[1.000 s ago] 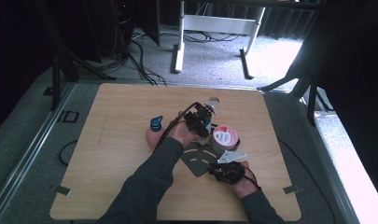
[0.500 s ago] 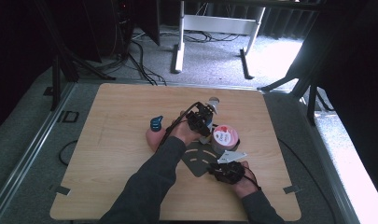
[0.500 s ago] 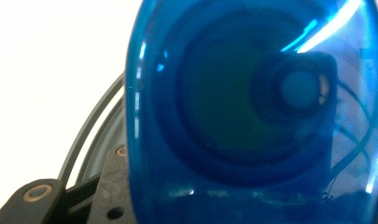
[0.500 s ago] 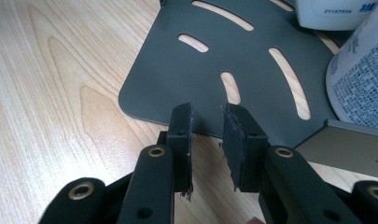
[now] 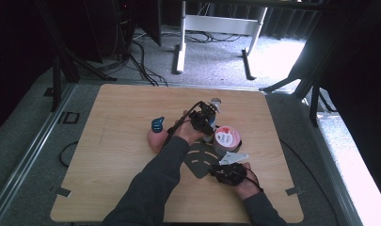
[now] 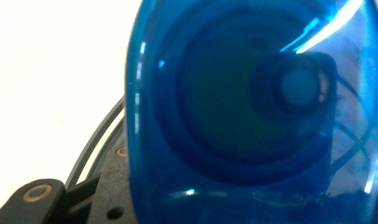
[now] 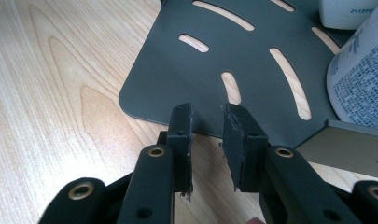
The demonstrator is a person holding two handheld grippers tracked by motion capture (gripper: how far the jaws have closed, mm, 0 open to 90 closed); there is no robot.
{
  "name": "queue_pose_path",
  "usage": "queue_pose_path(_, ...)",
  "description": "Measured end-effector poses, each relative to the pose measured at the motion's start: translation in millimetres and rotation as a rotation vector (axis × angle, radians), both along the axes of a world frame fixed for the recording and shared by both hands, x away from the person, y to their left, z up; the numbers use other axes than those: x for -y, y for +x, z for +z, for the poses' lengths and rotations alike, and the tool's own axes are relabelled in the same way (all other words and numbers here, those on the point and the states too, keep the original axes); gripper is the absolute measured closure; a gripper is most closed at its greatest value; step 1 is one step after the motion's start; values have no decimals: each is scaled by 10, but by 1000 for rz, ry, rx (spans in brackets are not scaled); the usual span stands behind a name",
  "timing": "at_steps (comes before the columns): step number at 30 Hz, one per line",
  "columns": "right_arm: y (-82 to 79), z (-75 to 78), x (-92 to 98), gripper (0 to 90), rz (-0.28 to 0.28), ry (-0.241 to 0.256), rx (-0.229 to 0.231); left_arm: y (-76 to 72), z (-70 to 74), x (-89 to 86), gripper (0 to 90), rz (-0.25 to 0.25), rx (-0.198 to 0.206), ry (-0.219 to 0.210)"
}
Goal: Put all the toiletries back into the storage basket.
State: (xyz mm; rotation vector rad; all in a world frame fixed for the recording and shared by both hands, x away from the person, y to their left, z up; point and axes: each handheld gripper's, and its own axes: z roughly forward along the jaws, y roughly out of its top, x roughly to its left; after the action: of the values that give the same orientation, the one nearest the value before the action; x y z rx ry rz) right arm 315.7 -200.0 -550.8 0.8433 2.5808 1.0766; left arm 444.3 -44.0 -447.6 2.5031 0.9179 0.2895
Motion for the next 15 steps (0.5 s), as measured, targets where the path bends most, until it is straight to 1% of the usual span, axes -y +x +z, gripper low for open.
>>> queue_pose_path(3,1,0,1,727,0,0,0,22,-11,2,563,4,5,1)
queue_pose_path(5,1,0,2,727,0,1,-1,31,-15,-1,562,2,10,-7)
queue_pose_path(7,2,0,1,726,1,1,-2,43,-19,-4,562,2,4,-10)
queue_pose_path(15,3,-1,1,725,2,3,-3,71,-31,0,561,12,4,-16)
